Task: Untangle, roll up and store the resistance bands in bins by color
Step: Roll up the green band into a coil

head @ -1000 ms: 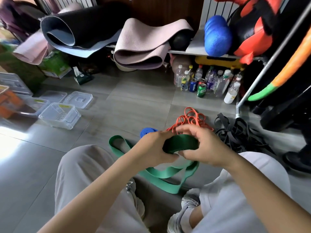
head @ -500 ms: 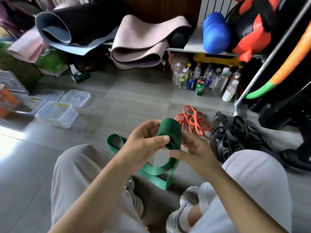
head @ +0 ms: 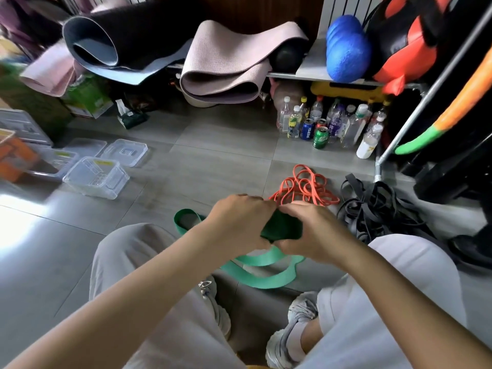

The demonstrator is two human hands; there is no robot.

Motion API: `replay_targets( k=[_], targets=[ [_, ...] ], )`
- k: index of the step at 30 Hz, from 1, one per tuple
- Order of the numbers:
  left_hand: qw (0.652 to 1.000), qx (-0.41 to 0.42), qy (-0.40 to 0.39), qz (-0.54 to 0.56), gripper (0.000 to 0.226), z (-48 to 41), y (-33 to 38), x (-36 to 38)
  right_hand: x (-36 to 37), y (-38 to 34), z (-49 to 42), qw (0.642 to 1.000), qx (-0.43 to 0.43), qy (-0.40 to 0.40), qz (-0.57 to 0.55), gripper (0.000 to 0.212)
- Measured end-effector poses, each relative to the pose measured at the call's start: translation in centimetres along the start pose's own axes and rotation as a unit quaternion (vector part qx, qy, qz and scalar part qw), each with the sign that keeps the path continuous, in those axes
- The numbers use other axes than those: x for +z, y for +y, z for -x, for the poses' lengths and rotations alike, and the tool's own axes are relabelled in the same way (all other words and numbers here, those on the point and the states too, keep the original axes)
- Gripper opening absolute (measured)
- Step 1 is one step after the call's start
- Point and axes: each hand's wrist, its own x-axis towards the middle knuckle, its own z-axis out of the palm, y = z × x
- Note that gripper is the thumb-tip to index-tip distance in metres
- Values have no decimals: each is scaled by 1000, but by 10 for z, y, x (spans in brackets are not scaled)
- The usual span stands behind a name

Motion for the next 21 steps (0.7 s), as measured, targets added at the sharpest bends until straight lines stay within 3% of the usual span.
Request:
replay_targets(
  k=[3,6,8,12,14,18,21],
  targets=[
    [995,-4,20,100,42,-3,-2,-5,-6,9,3,997,26,25,-64,41],
    [959,-23,51,279,34,1,-6,-3,-8,17,11,981,35,54,-183,62],
    [920,-37,63,385,37,4,-8,5,-8,18,14,977,16,62,-202,56],
    [870,-48,73,484,46,8,-12,17,-5,15,18,982,-35,74,-170,52],
    [854,-38,76,513,45,10,-15,17,-5,15,17,984,-47,80,-152,56],
    [834,-21,82,544,48,12,-15,14,-9,17,15,972,-24,74,-224,57],
    [767,2,85,636,51,11,-15,16,-1,19,13,962,-26,52,-266,53]
  ],
)
